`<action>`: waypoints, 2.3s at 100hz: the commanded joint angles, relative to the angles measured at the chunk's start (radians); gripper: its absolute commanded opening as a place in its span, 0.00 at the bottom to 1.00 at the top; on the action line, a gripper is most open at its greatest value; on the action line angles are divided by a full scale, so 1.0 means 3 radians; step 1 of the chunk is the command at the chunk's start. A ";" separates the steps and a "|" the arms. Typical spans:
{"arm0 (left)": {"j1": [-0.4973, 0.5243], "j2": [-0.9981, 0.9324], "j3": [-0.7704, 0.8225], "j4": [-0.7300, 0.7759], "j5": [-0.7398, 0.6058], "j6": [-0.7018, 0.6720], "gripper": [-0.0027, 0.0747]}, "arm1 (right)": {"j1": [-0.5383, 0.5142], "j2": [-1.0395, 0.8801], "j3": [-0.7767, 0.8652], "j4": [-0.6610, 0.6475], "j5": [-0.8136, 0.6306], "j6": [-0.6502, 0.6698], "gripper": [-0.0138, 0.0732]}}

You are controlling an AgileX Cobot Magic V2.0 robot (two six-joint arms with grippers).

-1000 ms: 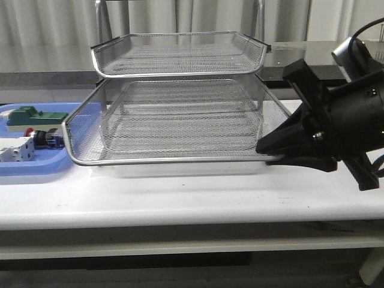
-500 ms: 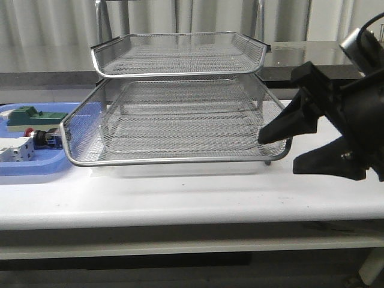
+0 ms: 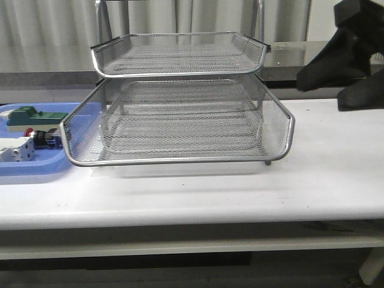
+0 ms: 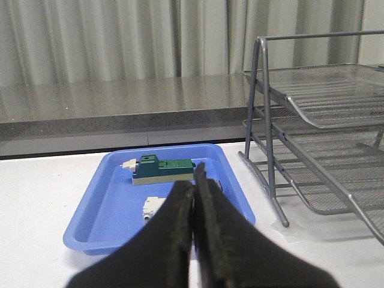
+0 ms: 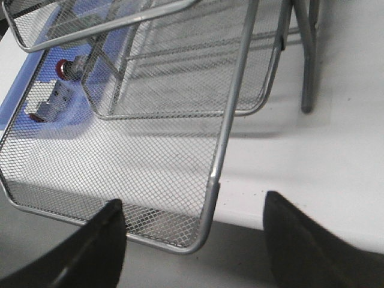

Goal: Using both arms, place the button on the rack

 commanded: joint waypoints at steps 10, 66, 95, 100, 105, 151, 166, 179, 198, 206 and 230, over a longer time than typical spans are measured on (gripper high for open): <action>0.0002 -0.0115 0.0155 -0.0030 -0.0271 -0.0031 0.04 | 0.0000 -0.0524 -0.0068 -0.0618 -0.0121 0.0536 0.73; 0.0002 -0.0115 0.0155 -0.0030 -0.0271 -0.0031 0.04 | -0.0694 -0.1177 -0.0516 -0.3491 0.1123 0.2861 0.73; 0.0002 -0.0115 0.0155 -0.0030 -0.0271 -0.0031 0.04 | -0.0646 -0.1672 -0.0543 -0.3825 0.1116 0.2998 0.73; 0.0002 -0.0115 0.0155 -0.0030 -0.0271 -0.0031 0.04 | -0.0615 -0.1726 -0.0543 -0.3894 0.1116 0.3040 0.73; 0.0002 -0.0115 0.0155 -0.0030 -0.0271 -0.0031 0.04 | -0.0583 -0.1773 -0.0543 -0.3977 0.1123 0.3094 0.73; 0.0002 -0.0115 0.0155 -0.0030 -0.0271 -0.0031 0.04 | -0.0216 -0.2032 -0.0543 -0.4620 0.1150 0.3390 0.51; 0.0002 -0.0115 0.0155 -0.0030 -0.0271 -0.0031 0.04 | -0.0194 -0.2035 -0.0540 -0.4620 0.1167 0.3390 0.37; 0.0002 -0.0115 0.0155 -0.0030 -0.0271 -0.0031 0.04 | -0.0194 -0.2035 -0.0540 -0.4617 0.1176 0.3390 0.19; 0.0002 -0.0115 0.0139 -0.0060 -0.0460 -0.0031 0.04 | -0.0194 -0.2035 -0.0540 -0.4617 0.1176 0.3390 0.08; 0.0002 -0.0109 0.0050 -0.0252 -0.0476 -0.0031 0.04 | -0.0194 -0.2035 -0.0540 -0.4617 0.1180 0.3390 0.08; 0.0002 0.0168 -0.0541 -0.0404 0.0125 -0.0031 0.04 | -0.0194 -0.2035 -0.0540 -0.4617 0.1180 0.3390 0.08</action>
